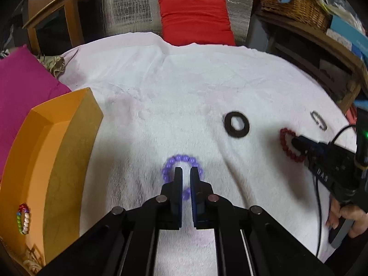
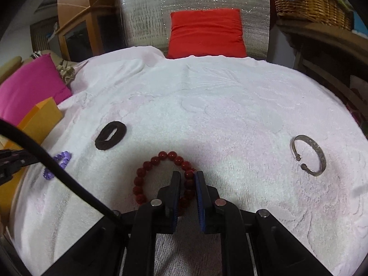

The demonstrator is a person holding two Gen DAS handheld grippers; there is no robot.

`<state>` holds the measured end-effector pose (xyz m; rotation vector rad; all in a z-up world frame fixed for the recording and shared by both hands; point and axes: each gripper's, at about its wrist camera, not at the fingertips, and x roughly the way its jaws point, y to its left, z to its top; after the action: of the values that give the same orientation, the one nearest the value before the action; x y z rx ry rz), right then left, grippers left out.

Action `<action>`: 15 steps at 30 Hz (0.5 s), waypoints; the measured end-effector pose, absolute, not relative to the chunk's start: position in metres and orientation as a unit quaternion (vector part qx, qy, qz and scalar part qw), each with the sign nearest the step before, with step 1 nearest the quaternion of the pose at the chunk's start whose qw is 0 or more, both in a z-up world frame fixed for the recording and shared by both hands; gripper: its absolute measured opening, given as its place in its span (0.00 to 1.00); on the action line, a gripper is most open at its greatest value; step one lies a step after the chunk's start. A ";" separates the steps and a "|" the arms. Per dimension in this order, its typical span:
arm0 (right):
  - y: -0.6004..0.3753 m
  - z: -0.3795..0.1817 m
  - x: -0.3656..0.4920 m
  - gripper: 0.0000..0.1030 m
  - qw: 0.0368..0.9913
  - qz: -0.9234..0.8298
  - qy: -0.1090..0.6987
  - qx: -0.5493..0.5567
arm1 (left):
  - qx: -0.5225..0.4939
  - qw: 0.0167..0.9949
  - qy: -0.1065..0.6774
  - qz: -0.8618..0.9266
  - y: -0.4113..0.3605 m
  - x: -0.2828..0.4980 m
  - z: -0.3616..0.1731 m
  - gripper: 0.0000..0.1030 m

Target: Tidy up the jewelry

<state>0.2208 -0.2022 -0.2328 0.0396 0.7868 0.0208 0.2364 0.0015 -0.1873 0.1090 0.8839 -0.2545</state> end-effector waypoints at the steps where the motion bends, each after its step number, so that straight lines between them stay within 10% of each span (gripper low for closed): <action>1: -0.201 -0.233 0.220 0.15 0.924 0.007 0.383 0.014 | 0.052 0.893 0.430 -0.123 0.002 0.235 -0.190 0.06; 15: -0.198 -0.233 0.221 0.15 0.923 0.000 0.386 0.001 | 0.014 0.873 0.463 -0.152 0.006 0.232 -0.200 0.06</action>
<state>0.2209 -0.1983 -0.2333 0.0012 0.7918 0.0003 0.2318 0.0064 -0.2000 0.0284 0.9664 -0.3177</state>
